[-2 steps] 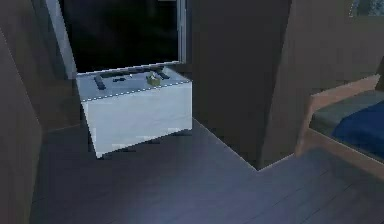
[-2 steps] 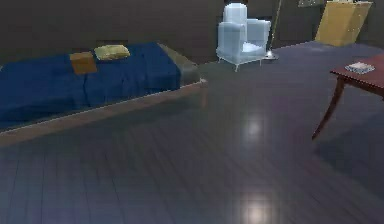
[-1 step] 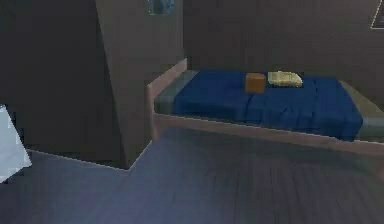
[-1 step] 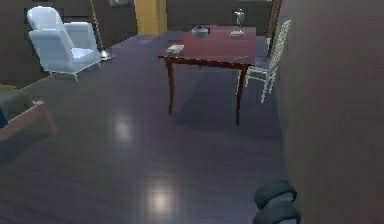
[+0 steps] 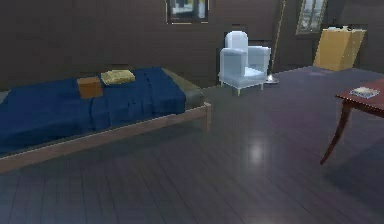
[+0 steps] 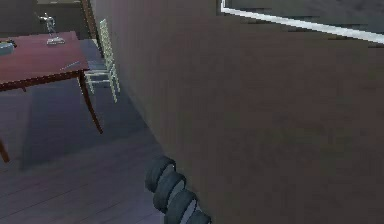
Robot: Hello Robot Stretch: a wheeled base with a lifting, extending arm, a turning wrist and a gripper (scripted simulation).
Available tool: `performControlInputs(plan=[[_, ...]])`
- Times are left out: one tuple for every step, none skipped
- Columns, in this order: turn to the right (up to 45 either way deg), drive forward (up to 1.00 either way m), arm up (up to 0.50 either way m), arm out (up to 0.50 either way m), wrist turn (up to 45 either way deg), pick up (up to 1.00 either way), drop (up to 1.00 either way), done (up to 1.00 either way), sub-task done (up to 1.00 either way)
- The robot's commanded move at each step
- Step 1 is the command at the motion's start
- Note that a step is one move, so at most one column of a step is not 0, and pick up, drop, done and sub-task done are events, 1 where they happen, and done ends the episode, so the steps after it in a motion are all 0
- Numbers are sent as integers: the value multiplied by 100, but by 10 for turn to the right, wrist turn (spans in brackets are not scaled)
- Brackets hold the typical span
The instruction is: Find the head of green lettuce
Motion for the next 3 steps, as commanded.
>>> performControlInputs(plan=[[30, 0, 0, 0, 0, 0, 0, 0, 0], [0, 25, 0, 0, 0, 0, 0, 0, 0], [210, 0, 0, 0, 0, 0, 0, 0, 0]])
